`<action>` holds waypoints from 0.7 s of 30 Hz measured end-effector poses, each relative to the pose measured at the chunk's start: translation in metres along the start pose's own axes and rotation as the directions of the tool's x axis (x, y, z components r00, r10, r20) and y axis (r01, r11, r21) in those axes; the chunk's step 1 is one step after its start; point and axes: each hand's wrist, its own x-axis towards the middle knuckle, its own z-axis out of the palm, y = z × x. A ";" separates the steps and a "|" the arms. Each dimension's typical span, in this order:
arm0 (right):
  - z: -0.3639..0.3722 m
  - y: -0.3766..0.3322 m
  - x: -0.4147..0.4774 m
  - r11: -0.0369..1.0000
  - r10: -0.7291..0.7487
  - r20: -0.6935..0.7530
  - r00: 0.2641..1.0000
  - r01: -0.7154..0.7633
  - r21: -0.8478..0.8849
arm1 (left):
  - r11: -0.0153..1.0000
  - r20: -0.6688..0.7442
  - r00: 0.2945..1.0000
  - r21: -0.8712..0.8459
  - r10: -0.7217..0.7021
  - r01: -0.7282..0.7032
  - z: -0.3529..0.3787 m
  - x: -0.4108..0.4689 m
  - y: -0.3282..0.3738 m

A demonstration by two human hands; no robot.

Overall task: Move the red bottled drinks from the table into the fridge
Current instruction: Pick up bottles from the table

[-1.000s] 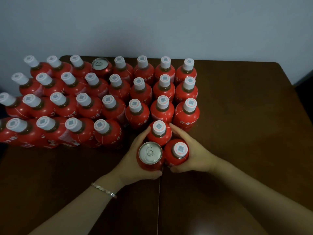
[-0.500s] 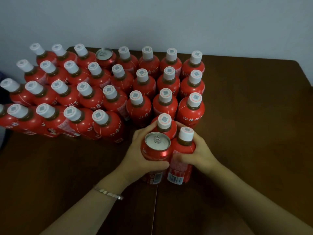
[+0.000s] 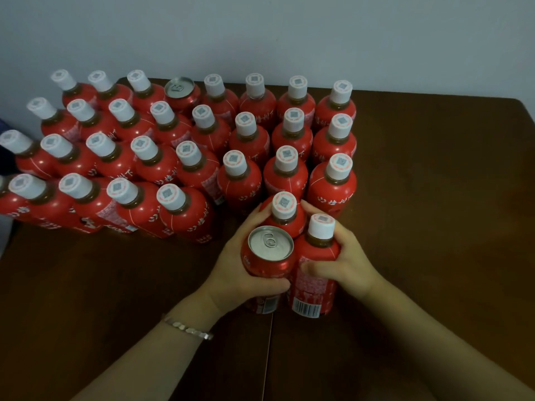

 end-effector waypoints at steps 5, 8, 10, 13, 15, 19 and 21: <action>0.005 -0.019 -0.022 0.999 0.025 -0.072 0.997 -0.026 -0.023 | 0.998 0.018 0.998 -0.038 -0.053 0.054 0.006 -0.011 0.024; 0.013 -0.046 -0.047 0.998 0.005 -0.121 0.993 -0.013 -0.067 | 0.999 0.085 0.996 -0.025 -0.023 0.025 0.008 -0.020 0.052; 0.018 -0.064 -0.061 0.997 -0.025 -0.189 0.982 0.009 -0.083 | 1.000 0.143 0.990 0.007 0.009 -0.010 0.009 -0.021 0.075; 0.028 -0.101 -0.095 0.987 -0.110 -0.317 0.942 0.068 -0.143 | 0.994 0.267 0.960 0.041 0.085 -0.100 0.013 -0.025 0.117; 0.039 -0.125 -0.121 0.979 -0.162 -0.401 0.902 0.094 -0.183 | 0.987 0.338 0.932 0.043 0.129 -0.153 0.016 -0.033 0.144; 0.063 -0.166 -0.182 0.960 -0.244 -0.530 0.812 0.123 -0.253 | 0.971 0.539 0.818 -0.001 0.202 -0.239 0.030 -0.059 0.197; 0.078 -0.181 -0.219 0.954 -0.267 -0.595 0.758 0.122 -0.273 | 0.962 0.610 0.759 -0.025 0.229 -0.271 0.042 -0.078 0.217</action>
